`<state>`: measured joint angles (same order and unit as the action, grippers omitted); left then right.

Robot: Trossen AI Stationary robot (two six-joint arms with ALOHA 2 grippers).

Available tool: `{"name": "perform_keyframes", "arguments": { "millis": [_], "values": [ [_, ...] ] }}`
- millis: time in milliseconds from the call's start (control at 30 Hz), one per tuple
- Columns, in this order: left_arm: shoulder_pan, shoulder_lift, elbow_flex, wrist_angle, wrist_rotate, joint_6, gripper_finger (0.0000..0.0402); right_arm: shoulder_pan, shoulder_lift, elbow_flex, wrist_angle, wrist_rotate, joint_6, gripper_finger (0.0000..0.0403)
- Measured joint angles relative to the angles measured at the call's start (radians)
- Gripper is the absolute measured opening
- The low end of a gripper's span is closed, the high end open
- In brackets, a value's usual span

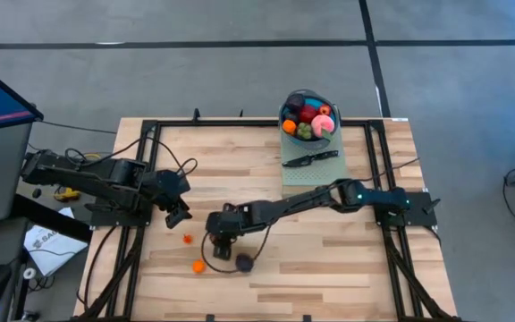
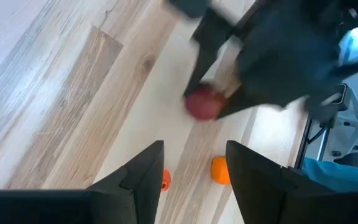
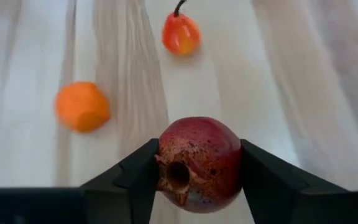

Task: Pick & Place Fruit
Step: Put the red pomegranate into the blue strainer bowl on the shelf

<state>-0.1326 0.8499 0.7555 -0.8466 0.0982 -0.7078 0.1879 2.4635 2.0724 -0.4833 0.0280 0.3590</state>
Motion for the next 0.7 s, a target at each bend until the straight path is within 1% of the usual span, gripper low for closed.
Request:
{"name": "perform_keyframes", "arguments": {
  "millis": [33, 167, 300, 400, 567, 633, 700],
  "values": [
    [0.000, 0.000, 0.000, 0.001, 0.000, 0.000, 0.0169, 0.000, -0.024, 0.000, -0.041, 0.000, 0.025, 0.0193],
    [0.000, 0.000, 0.000, 0.004, -0.016, 0.000, 0.0169, 0.010, -0.137, 0.000, -0.187, 0.024, 0.031, 0.0189],
    [0.000, 0.000, 0.000, 0.006, -0.040, 0.000, 0.0169, 0.022, -0.285, 0.000, -0.343, 0.053, 0.038, 0.0182],
    [0.000, 0.000, 0.000, 0.012, -0.047, -0.003, 0.0169, 0.007, -0.404, 0.000, -0.471, 0.087, 0.057, 0.0189],
    [0.000, 0.000, 0.000, 0.022, -0.059, -0.003, 0.0169, -0.081, -0.595, 0.000, -0.657, 0.240, 0.095, 0.0208],
    [0.000, 0.000, 0.000, 0.026, -0.070, -0.004, 0.0169, -0.141, -0.651, 0.000, -0.706, 0.270, 0.113, 0.0209],
    [0.000, 0.000, 0.000, 0.027, -0.073, -0.004, 0.0169, -0.216, -0.692, 0.000, -0.748, 0.278, 0.122, 0.0206]
  ]
}}
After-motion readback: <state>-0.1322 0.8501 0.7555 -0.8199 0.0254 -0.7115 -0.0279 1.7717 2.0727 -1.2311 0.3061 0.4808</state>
